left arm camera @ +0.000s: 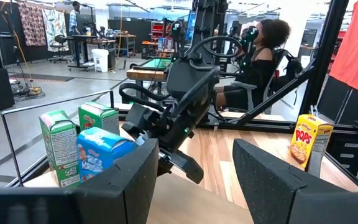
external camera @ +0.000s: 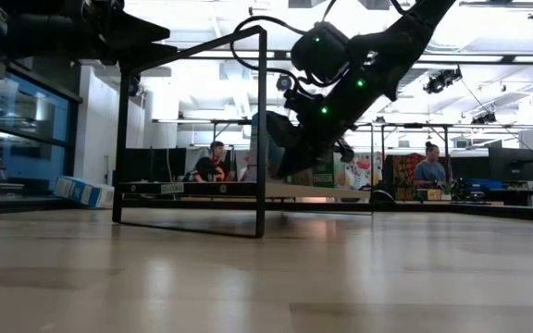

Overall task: Stack cereal on shelf
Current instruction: Put the bottom blue cereal box on the shelf

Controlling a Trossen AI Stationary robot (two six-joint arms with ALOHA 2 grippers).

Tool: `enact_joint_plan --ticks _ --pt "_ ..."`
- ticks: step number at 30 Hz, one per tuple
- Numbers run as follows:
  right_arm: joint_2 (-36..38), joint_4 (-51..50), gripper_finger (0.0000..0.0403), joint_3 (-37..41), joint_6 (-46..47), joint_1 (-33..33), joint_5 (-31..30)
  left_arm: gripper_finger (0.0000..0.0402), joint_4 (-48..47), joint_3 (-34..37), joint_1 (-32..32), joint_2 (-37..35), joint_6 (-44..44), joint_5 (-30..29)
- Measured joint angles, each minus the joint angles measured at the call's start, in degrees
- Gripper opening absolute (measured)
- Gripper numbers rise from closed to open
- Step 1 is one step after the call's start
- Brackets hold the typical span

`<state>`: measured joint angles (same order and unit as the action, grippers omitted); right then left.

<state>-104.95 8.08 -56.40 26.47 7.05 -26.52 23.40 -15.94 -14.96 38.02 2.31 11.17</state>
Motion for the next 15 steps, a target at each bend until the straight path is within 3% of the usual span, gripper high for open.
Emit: enact_joint_plan --ticks 15 --pt "0.1 -0.8 0.0 0.0 -2.0 0.4 0.6 0.0198 0.0 0.0 0.0 0.0 0.0 0.0"
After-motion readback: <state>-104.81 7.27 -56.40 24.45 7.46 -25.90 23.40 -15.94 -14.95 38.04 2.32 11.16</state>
